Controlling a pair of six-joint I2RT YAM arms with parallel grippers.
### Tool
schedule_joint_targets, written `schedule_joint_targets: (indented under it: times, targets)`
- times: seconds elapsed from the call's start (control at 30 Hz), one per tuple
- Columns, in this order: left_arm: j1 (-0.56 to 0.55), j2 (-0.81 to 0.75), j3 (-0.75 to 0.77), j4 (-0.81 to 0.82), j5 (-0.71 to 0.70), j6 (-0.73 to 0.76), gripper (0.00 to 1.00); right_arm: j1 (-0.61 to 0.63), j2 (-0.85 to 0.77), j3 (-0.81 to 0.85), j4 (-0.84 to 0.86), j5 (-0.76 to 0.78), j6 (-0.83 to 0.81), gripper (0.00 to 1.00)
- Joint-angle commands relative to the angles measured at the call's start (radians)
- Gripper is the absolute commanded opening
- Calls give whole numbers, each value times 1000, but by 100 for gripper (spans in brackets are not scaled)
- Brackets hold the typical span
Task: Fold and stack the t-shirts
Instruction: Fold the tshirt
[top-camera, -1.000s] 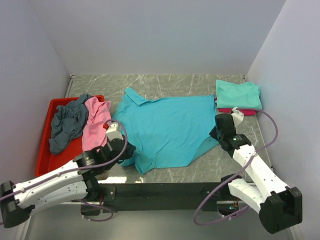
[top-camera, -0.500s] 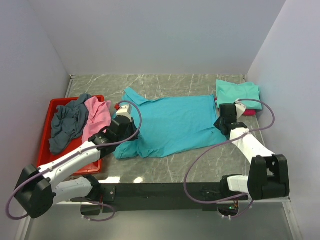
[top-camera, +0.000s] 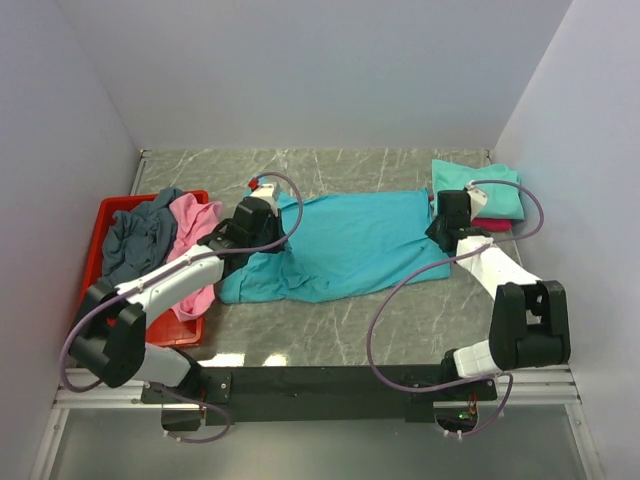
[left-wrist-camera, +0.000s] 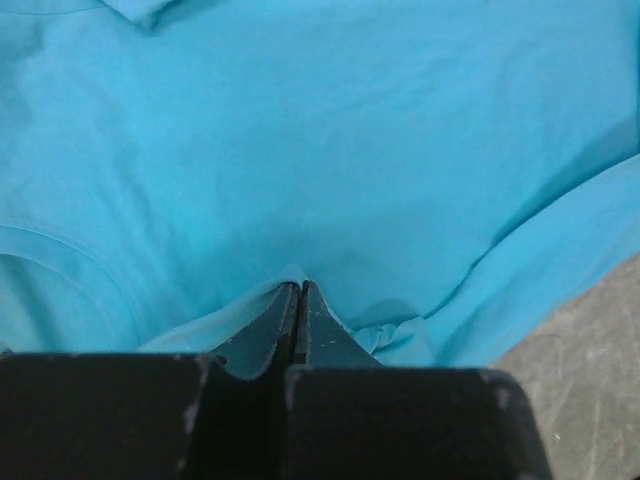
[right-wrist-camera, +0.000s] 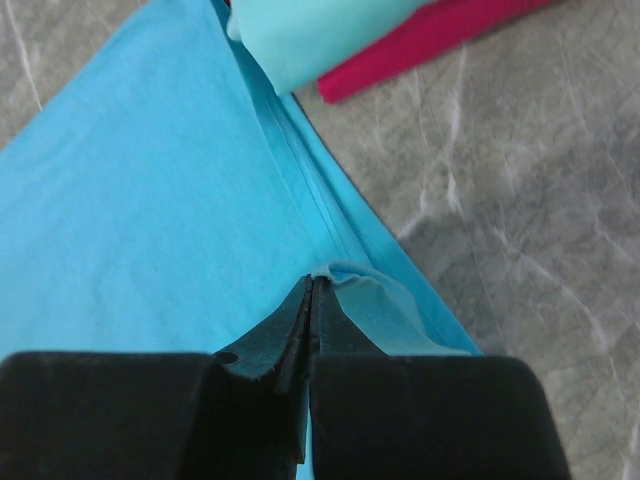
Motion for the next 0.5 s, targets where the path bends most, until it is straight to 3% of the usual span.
schedule_joint_targets:
  times: [0.0,0.47]
  targets:
    - [33,29,60,41,17,48,1,-12,33,72,48,21,-19,0]
    - [119,135,108,82,35,56,1,-26,131,172,40,31,-29,0]
